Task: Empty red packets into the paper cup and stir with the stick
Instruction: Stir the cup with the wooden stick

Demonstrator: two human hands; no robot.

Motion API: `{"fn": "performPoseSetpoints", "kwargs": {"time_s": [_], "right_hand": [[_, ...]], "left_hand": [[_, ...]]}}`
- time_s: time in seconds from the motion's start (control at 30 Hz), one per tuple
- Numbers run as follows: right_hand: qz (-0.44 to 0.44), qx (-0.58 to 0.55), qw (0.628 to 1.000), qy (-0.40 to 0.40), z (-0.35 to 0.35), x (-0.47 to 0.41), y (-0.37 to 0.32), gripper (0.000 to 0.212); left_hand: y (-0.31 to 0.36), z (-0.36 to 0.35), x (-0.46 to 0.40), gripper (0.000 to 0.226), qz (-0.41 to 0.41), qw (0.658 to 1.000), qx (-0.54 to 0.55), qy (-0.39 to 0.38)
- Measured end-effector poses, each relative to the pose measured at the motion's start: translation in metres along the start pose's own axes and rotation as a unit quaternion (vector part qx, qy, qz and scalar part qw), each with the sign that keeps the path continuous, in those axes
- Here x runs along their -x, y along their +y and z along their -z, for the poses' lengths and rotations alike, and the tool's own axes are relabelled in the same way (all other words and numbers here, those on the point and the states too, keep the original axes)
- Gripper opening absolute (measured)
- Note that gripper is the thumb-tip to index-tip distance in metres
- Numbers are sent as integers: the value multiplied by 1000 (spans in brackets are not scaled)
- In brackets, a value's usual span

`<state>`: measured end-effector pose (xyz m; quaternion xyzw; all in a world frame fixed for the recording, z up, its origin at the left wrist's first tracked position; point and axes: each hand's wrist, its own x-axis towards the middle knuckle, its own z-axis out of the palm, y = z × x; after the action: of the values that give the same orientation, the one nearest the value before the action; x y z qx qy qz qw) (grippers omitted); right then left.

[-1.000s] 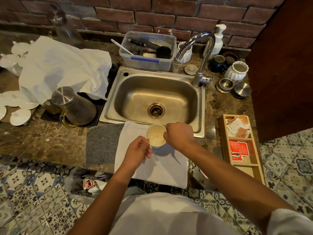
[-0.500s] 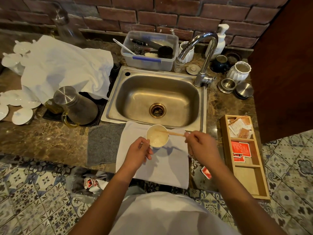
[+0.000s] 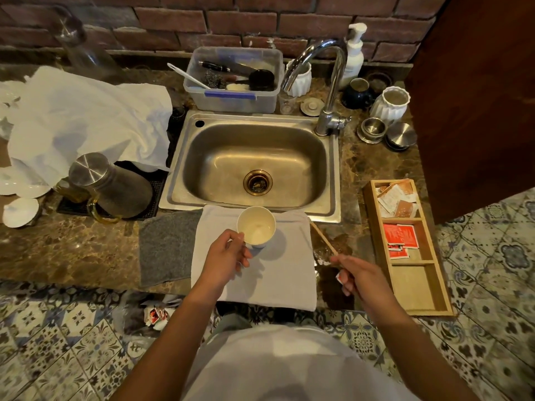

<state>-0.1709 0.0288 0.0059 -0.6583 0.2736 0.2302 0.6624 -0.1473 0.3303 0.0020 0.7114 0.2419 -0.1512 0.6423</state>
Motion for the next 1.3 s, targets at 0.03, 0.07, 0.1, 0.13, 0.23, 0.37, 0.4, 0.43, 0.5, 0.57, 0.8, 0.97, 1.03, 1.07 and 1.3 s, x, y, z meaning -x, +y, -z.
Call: {"fn": "performPoseSetpoints", "kwargs": {"time_s": [0.03,0.07,0.1,0.13,0.23,0.37,0.4,0.43,0.5,0.57,0.8,0.97,1.03,1.07,1.3], "right_hand": [[-14,-10,1000,-21,-2,-1,6,26],[-28,-18,999,-38,-5,-2,12,25],[-36,-21,998,-50,-11,-2,16,24],[-39,-15,998,-56,-16,-2,20,22],[-41,20,998,-54,-35,-3,32,22],[-53,61,995,-57,-52,-10,42,29],[-56,68,994,-60,-57,-11,43,32],[-61,74,994,-61,-61,-12,44,33],[-78,85,992,-55,-68,-14,47,34],[-97,85,990,-47,-73,-16,49,34],[-125,141,982,-33,-78,-22,51,33],[-146,166,975,-19,-78,-27,53,32],[-163,175,971,-22,-77,-28,52,33],[-171,174,969,-24,-76,-29,51,34],[-188,197,962,-32,-77,-31,46,38]], "left_hand": [[0,0,0,27,-1,1000,-1,0],[-1,0,1,27,-1,1000,-2,-1],[-1,0,1,27,0,1000,-1,0],[-1,0,2,27,0,1000,0,0],[0,0,3,27,0,1000,3,2],[1,0,4,28,2,1000,-11,3],[2,0,4,29,2,1000,-14,6],[3,-1,4,29,2,1000,-17,7],[4,-1,5,31,1,1000,-21,7],[4,-1,4,32,0,1000,-21,5],[3,0,3,32,-1,1000,-20,2],[5,0,3,33,-3,1000,-22,-2],[4,1,3,32,-6,1000,-25,-3],[4,2,3,32,-7,1000,-26,-2],[1,0,4,31,31,999,16,25]]}}
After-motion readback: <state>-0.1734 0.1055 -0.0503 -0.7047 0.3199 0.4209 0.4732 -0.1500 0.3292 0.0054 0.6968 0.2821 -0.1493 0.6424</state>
